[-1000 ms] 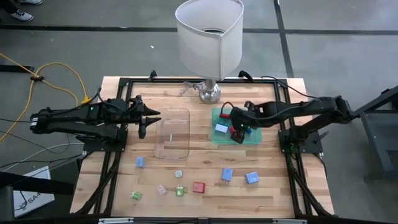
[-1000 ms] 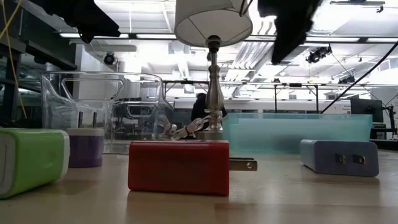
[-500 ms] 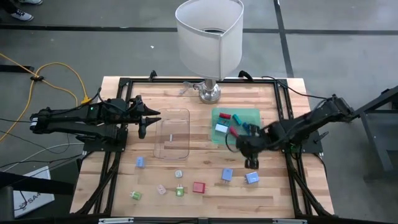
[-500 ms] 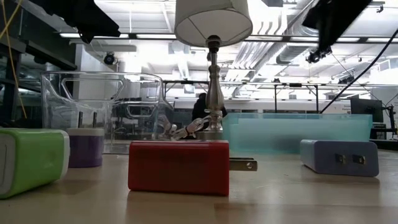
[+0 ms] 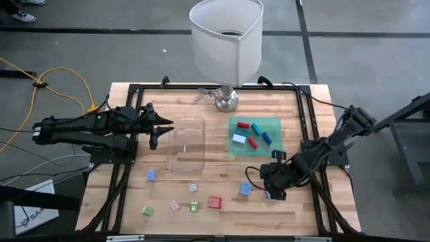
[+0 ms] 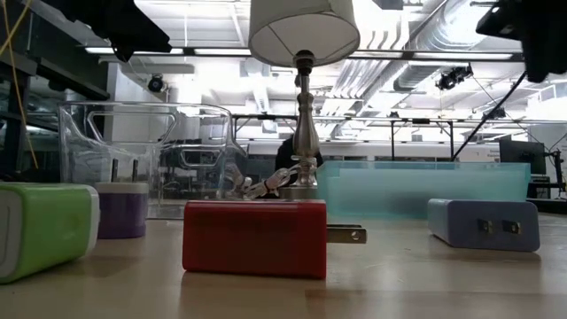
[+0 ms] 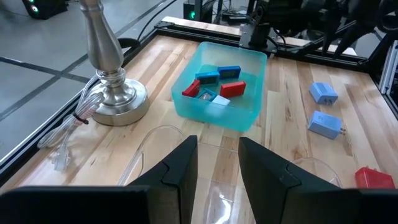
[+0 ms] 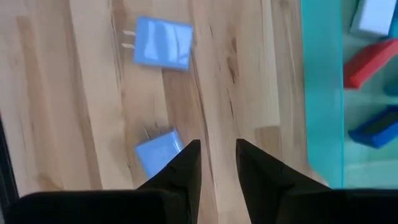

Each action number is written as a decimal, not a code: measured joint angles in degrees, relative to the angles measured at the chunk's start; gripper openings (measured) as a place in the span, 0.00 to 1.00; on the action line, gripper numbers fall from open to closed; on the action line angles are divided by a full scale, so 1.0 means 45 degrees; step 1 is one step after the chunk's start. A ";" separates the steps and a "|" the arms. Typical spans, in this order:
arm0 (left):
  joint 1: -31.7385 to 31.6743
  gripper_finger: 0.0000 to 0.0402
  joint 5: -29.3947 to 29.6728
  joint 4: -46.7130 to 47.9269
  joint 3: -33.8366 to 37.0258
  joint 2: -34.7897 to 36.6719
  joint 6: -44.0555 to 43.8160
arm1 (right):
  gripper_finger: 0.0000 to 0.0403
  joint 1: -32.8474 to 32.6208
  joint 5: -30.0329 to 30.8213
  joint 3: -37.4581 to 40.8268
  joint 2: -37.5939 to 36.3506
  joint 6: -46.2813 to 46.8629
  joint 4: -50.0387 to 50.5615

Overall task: Pick & Place Office items
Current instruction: Put the right blue charger adapter into the transparent bin

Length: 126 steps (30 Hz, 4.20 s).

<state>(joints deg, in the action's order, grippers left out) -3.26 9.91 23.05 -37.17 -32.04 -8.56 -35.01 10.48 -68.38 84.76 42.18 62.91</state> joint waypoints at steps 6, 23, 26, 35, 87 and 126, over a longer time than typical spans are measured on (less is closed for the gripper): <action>0.0002 0.27 -0.0005 0.0000 0.0000 -0.0003 0.0000 | 0.27 -0.0440 -0.0024 0.0000 0.0344 0.0396 0.0185; 0.0001 0.27 -0.0001 -0.0002 0.0000 -0.0001 0.0000 | 0.56 -0.2313 0.0400 0.0000 0.1785 -0.0346 0.0133; 0.0002 0.27 -0.0002 0.0000 0.0000 -0.0002 0.0000 | 0.57 -0.2644 0.0441 0.0000 0.2068 -0.0465 -0.0041; 0.0002 0.27 -0.0004 0.0000 0.0001 0.0002 0.0000 | 0.57 -0.2982 0.0244 0.1212 0.2223 -0.0664 -0.2035; 0.0000 0.27 -0.0002 -0.0004 0.0002 0.0002 0.0000 | 0.54 -0.1690 -0.1370 0.3895 0.2209 -0.1391 -0.5420; -0.0003 0.27 -0.0002 -0.0003 0.0000 -0.0003 0.0000 | 0.51 0.0801 -0.0624 0.3876 0.0052 -0.2764 -1.0595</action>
<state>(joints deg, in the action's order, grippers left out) -3.27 9.90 23.04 -37.17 -32.05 -8.56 -31.40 7.67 -50.94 84.99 29.75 15.23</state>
